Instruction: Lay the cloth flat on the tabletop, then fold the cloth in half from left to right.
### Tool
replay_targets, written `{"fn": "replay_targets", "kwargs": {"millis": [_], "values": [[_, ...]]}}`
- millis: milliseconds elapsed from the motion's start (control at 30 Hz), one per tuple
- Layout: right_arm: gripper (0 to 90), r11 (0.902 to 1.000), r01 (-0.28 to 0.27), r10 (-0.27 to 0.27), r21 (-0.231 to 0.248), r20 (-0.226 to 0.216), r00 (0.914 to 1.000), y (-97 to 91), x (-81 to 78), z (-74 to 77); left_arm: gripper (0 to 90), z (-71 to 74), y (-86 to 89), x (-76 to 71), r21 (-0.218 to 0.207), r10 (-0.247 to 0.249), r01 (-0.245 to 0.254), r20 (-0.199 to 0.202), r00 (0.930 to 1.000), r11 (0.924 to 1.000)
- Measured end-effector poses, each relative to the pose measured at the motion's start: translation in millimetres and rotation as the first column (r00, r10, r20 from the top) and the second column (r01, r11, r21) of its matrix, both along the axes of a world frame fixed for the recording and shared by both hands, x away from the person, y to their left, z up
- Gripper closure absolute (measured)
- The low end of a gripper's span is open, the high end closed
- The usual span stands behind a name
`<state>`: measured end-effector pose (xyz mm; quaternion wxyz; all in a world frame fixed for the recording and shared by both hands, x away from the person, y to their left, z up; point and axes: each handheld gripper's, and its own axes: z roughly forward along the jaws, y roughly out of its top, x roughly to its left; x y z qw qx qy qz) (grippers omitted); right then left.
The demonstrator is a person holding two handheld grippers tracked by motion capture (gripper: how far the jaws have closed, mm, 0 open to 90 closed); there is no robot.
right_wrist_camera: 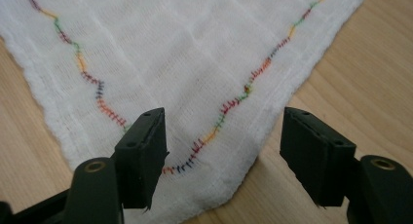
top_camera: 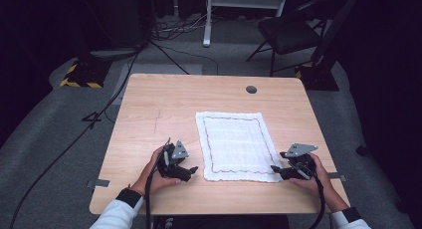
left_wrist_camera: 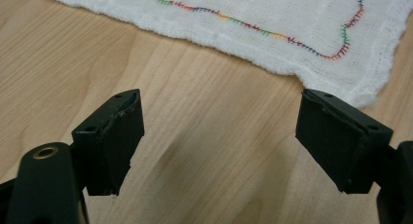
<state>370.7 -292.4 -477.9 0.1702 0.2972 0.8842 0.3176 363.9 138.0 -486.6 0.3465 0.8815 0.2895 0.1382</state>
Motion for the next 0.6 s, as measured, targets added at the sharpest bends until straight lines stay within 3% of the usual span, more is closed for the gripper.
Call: {"fn": "replay_targets", "kwargs": {"millis": [400,600], "values": [[35.8,0.9973,-0.058,0.056,0.046,0.045,0.9974,25.0,5.0,11.1,18.4,0.8,7.1,17.3,0.01,0.045,-0.045,0.024,0.9987,0.9989],[39.7,0.992,-0.115,0.112,0.052,0.059,0.992,45.4,4.3,16.1,19.1,6.6,7.0,36.8,0.0,0.068,-0.068,0.025,0.9974,0.9977]]}}
